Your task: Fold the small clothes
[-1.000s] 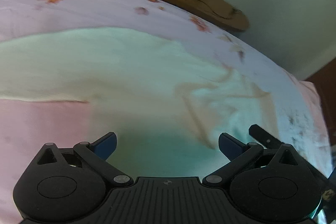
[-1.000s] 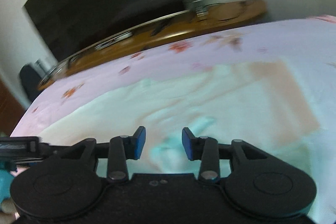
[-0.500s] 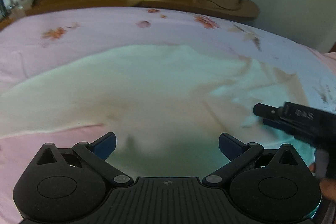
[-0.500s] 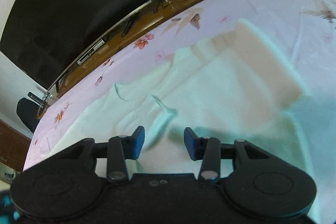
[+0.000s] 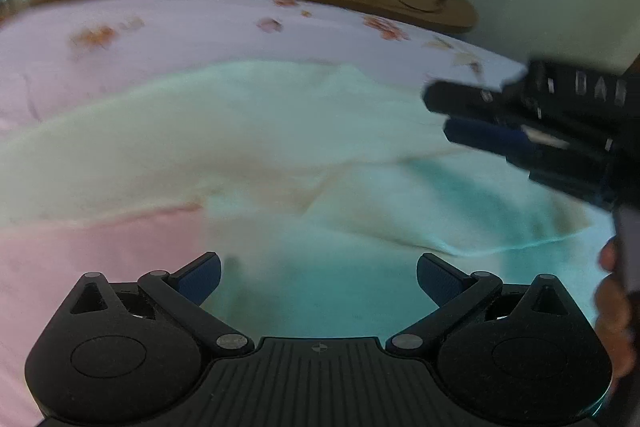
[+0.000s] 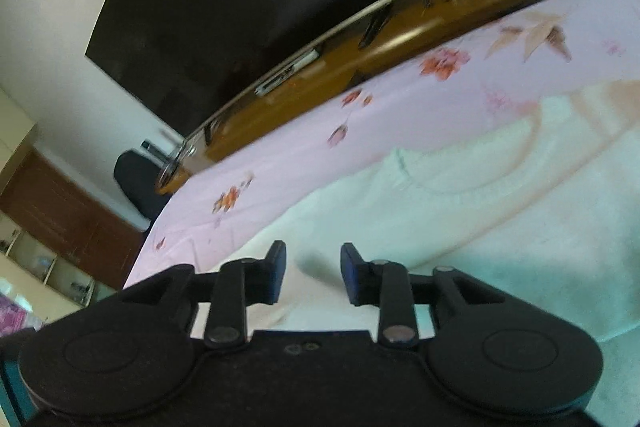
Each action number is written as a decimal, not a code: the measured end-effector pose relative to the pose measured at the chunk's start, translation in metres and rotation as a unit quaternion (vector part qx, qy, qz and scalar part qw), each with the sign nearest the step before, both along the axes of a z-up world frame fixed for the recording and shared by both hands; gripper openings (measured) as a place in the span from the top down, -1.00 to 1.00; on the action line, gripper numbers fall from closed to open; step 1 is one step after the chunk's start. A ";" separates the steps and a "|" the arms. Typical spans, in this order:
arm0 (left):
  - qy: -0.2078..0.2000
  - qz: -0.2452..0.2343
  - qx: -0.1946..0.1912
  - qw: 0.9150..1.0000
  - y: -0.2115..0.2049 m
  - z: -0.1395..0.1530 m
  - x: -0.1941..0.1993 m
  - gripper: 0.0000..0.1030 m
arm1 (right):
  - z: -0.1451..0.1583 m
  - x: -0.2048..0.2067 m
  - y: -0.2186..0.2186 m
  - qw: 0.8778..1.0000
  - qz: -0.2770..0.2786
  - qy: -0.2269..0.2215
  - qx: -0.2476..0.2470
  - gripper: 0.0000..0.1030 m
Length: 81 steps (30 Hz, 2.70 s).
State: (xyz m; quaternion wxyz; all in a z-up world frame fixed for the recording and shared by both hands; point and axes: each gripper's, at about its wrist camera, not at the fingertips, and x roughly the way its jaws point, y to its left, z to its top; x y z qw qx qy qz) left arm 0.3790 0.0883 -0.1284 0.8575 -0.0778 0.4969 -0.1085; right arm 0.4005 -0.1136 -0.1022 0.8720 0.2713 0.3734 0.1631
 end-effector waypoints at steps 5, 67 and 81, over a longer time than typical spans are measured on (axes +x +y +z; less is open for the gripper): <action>0.053 0.027 -0.106 0.993 -0.004 -0.016 0.007 -0.99 | -0.001 -0.032 -0.040 0.996 -0.062 -0.004 -0.064 0.36; -0.047 0.174 -0.142 0.973 0.053 -0.047 0.051 0.93 | -0.065 -0.056 -0.154 0.951 -0.259 0.042 -0.166 0.84; -0.053 0.187 -0.130 0.972 0.079 -0.027 0.014 0.93 | -0.033 -0.085 -0.162 0.962 -0.222 0.027 -0.159 0.54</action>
